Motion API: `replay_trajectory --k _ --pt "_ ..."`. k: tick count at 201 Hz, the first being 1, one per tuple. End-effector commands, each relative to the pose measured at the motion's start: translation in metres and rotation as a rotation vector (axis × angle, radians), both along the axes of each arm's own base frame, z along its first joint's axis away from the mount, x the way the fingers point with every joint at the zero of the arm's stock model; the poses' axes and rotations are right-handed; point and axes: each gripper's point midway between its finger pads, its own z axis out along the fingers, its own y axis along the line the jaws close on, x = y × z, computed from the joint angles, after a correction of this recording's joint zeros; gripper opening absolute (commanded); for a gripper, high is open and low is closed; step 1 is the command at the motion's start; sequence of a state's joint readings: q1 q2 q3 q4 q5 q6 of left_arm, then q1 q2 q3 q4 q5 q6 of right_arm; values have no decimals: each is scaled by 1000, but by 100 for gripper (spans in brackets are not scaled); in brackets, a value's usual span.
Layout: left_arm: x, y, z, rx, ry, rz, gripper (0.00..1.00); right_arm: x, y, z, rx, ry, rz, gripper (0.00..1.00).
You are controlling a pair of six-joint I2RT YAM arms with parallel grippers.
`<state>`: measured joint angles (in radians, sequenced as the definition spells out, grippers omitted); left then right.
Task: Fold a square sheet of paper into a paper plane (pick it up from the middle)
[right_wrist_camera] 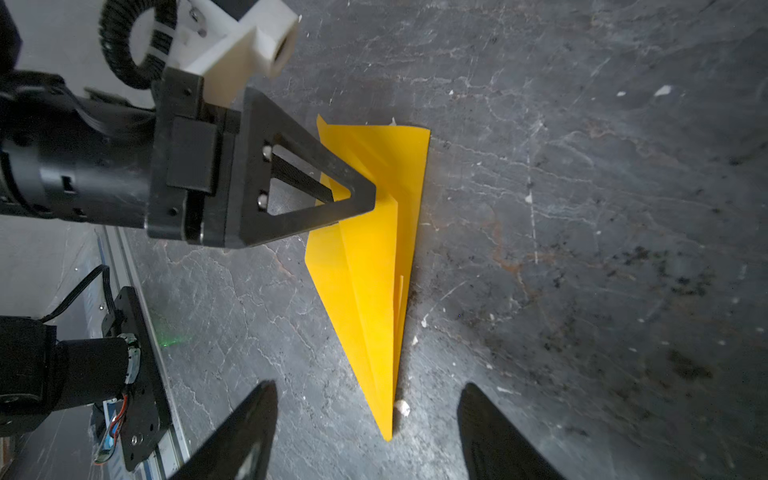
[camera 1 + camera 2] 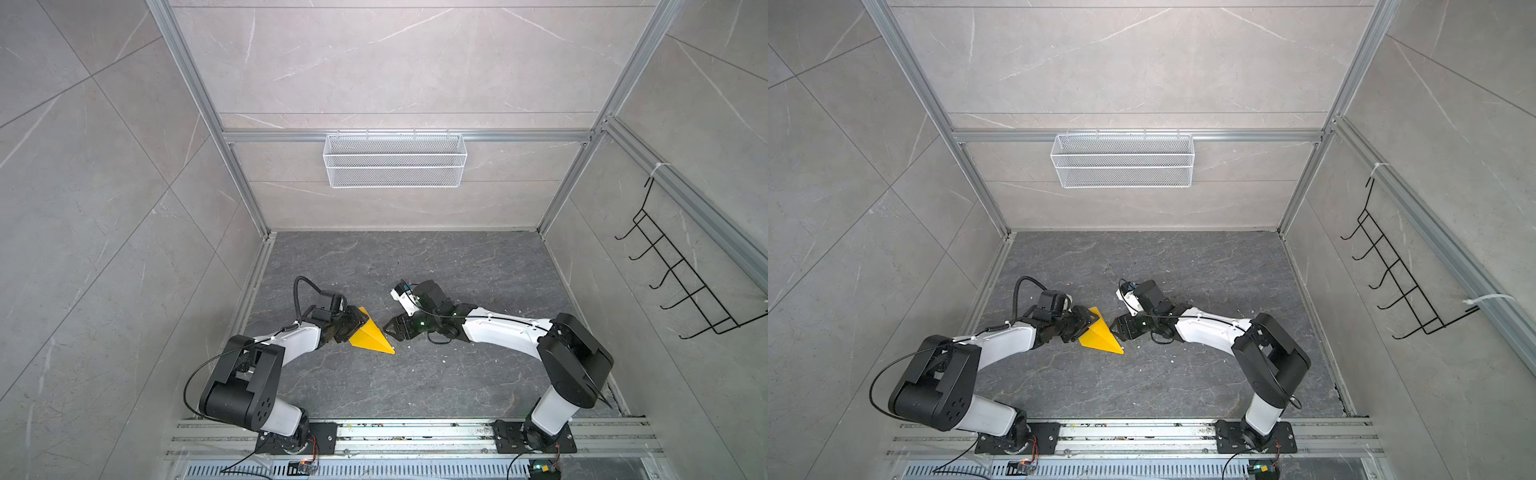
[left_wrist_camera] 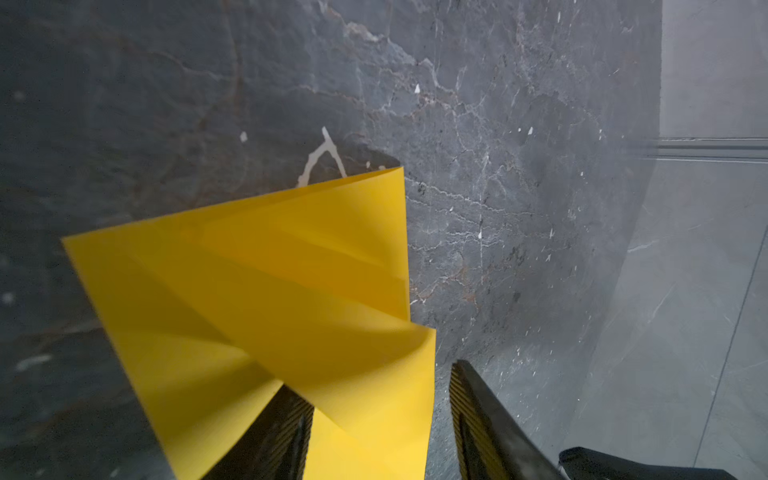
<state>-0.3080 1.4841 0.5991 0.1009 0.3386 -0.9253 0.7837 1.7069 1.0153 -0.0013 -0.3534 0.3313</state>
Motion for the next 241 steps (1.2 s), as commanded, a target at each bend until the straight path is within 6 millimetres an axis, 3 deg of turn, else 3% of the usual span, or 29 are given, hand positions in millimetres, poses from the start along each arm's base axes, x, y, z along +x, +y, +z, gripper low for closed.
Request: replay_trajectory --k 1,119,162,179,241 --pt "10 -8 10 -89 -52 -12 53 5 -3 9 8 -33 -18 71" --pt "20 -12 6 -111 -100 -43 22 17 -35 31 20 -148 -186 73" --pt "21 -9 15 -76 -112 -58 13 25 -53 35 -22 -201 -267 90" --pt "19 -3 23 -20 -109 -69 12 30 -62 40 -38 -235 -304 99" --pt "-8 46 58 436 60 -171 9 45 -87 56 -95 -316 -416 99"
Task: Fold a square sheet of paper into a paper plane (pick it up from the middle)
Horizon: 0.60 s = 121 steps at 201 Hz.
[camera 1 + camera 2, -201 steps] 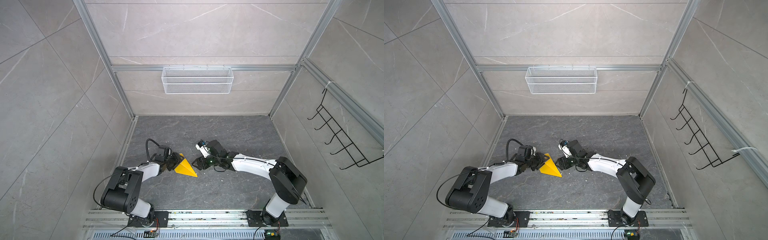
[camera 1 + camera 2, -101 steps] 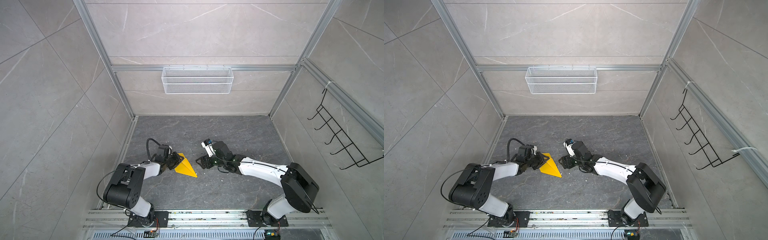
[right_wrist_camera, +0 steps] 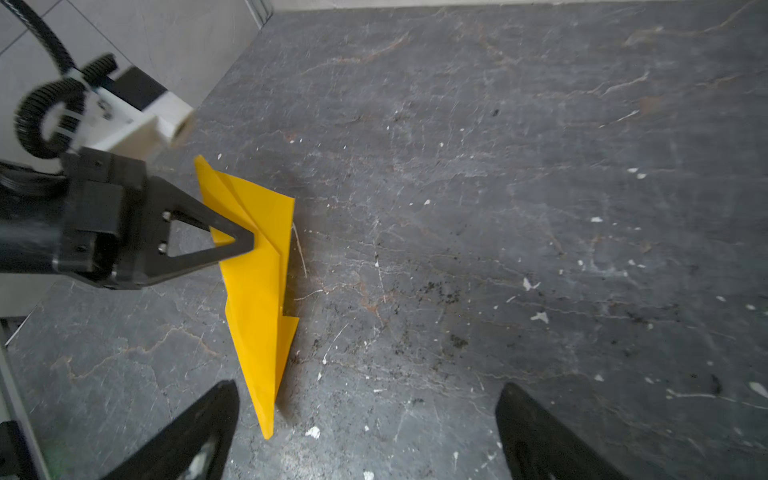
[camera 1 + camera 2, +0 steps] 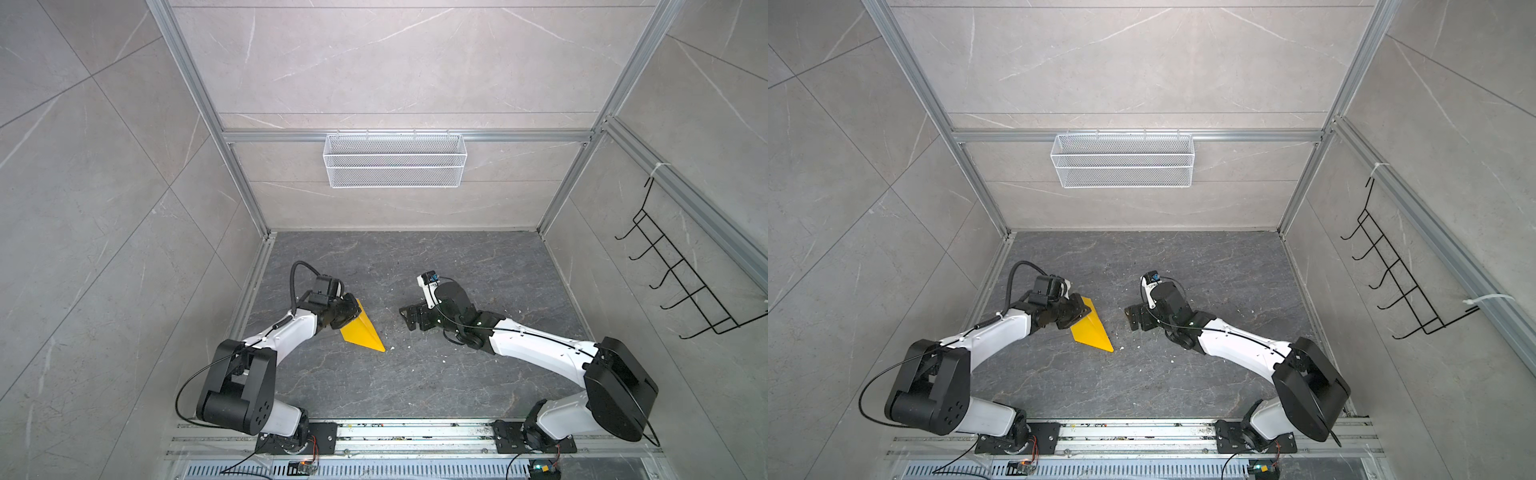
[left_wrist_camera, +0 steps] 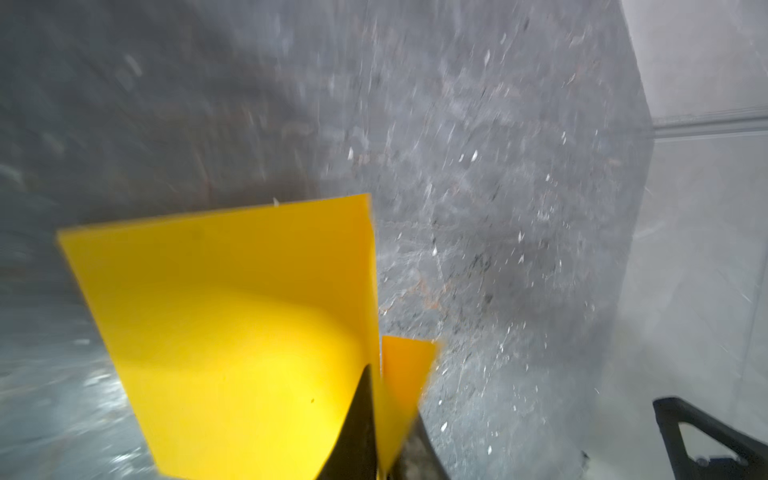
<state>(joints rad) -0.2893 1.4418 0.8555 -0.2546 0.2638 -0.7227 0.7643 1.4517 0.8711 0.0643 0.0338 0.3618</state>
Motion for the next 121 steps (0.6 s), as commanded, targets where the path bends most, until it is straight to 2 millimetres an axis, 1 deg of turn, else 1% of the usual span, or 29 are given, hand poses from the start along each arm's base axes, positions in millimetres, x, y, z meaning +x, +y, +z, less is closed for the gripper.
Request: replay_trajectory --k 1,15,33,35,66,76,90,121 --pt "-30 34 6 289 115 -68 9 9 -20 3 -52 -35 -87 99" --pt "-34 48 15 432 148 -86 9 13 -28 2 -74 -29 -131 99" --pt "-34 64 32 627 166 -90 8 15 -36 -1 -94 0 -173 99" --pt "-36 64 31 640 176 -95 8 16 -37 0 -94 1 -176 99" --pt "-26 83 59 965 193 -81 8 11 -45 1 -65 2 -204 99" --pt "-20 84 67 1056 187 -79 8 11 -48 0 -61 4 -218 99" --pt "-16 83 67 1163 210 -97 9 10 -53 -2 -63 10 -238 99" --pt "-5 65 45 1286 247 -146 9 8 -60 -6 -66 26 -260 99"
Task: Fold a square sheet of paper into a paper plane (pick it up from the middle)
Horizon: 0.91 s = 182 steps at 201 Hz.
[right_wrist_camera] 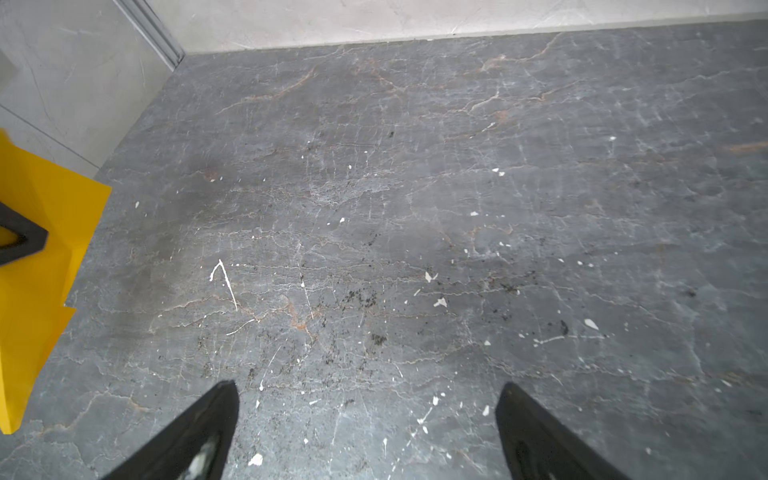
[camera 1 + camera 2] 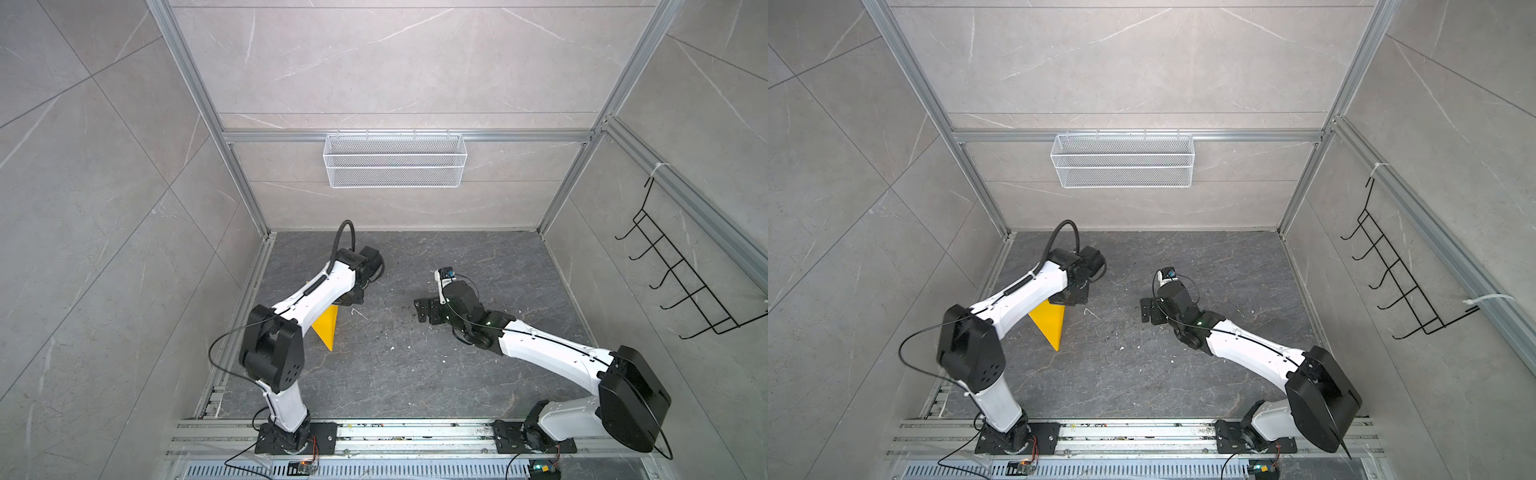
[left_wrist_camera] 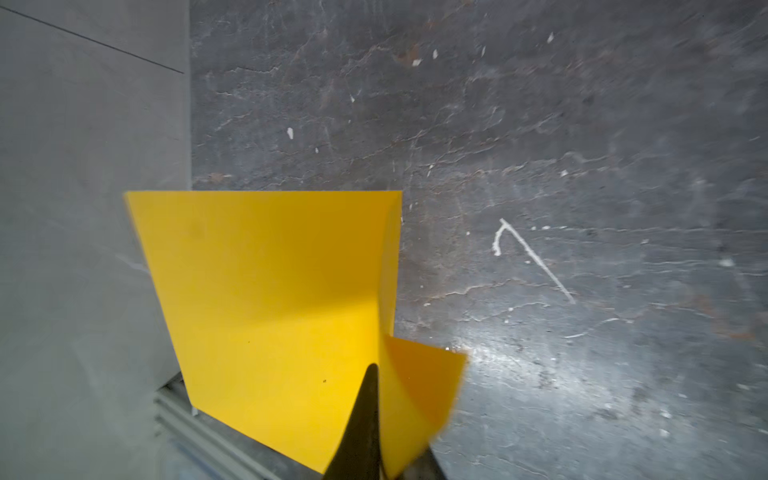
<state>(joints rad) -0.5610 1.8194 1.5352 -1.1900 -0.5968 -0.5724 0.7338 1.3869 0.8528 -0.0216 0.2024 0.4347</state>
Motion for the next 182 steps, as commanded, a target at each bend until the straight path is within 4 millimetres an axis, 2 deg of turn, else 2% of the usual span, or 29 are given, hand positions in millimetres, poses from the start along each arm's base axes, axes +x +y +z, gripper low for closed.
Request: replay_trajectory --k 1,57,85,117,150,182 --pt "-3 14 3 236 48 -22 9 -4 -14 -8 -14 29 -50 99" --pt "6 -33 -48 232 81 -78 10 -6 -19 -14 -15 57 -65 99" --pt "-1 -58 -81 153 117 -96 10 -7 -21 -17 -7 70 -76 98" --pt "-7 -79 -106 75 144 -104 12 -8 -24 -20 4 81 -88 98" --pt "-12 -93 -120 -18 154 -86 16 -9 -27 -23 4 92 -95 98" --pt "-16 -101 -122 -78 166 -88 20 -9 -27 -24 10 99 -99 98"
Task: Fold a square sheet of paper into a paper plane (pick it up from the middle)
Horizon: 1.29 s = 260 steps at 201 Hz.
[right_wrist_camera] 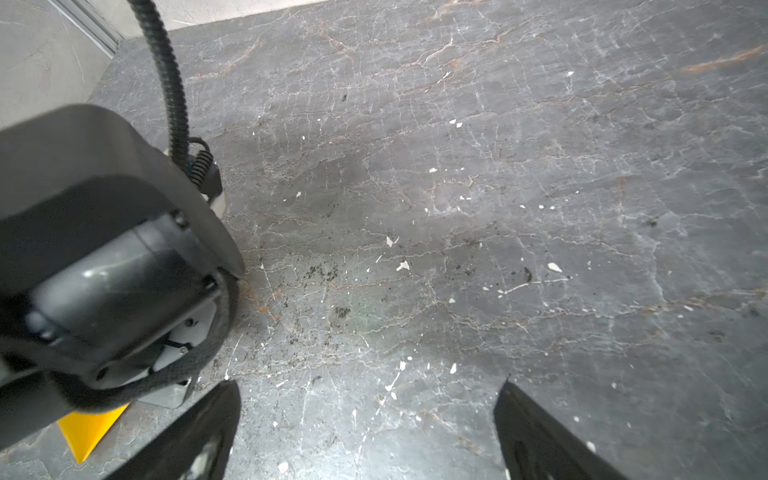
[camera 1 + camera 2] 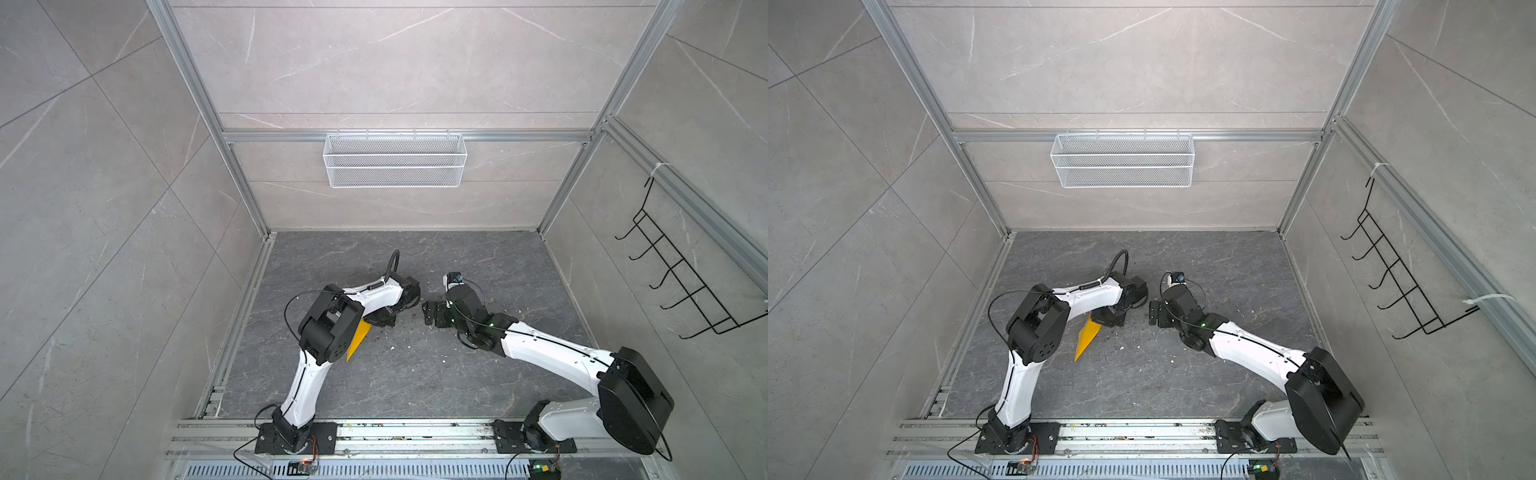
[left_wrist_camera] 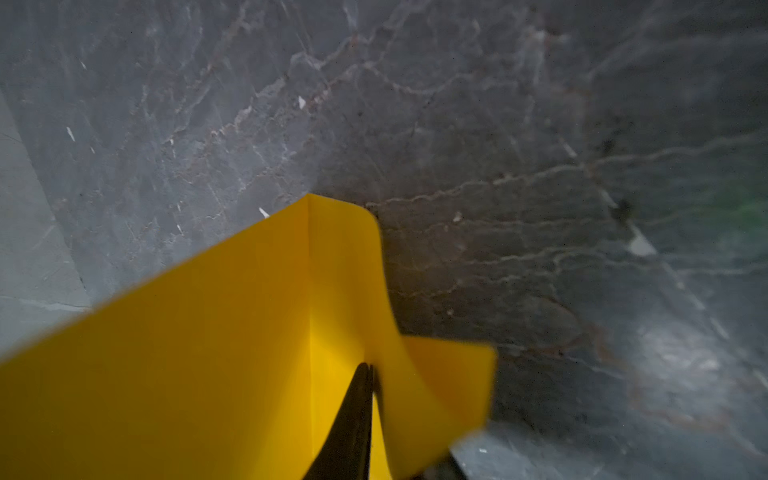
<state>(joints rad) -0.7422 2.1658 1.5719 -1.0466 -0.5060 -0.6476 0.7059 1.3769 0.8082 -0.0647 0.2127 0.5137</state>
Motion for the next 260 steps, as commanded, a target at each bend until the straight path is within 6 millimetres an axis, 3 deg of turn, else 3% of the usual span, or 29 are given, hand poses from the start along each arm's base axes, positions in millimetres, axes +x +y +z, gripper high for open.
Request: replay_trajectory --k 1,32,68,93,119,143,168,191,221,260 --pt "-6 -13 -4 -87 18 26 20 -4 -6 -1 9 17 -15 98" --pt "-16 -34 23 -231 12 13 29 -4 -6 -1 14 20 -18 97" --pt "-38 -76 62 -604 1 -2 40 -3 -4 -4 22 29 -19 97" --pt "-50 -91 92 -791 -12 -21 44 -3 -3 -6 27 37 -16 97" --pt "-55 -87 130 -903 -88 -40 48 -3 0 -6 35 39 -7 97" --pt "-52 -57 143 -919 -175 2 53 -3 5 -6 44 50 11 97" --pt "-53 -17 123 -914 -209 70 57 -5 13 -11 56 75 44 97" --pt "-61 6 93 -891 -195 89 57 -7 23 -16 72 109 88 96" --pt "-75 8 65 -910 -151 89 55 -9 29 -21 91 134 105 95" --pt "-86 18 47 -868 -117 104 45 -10 34 -25 102 155 117 95"
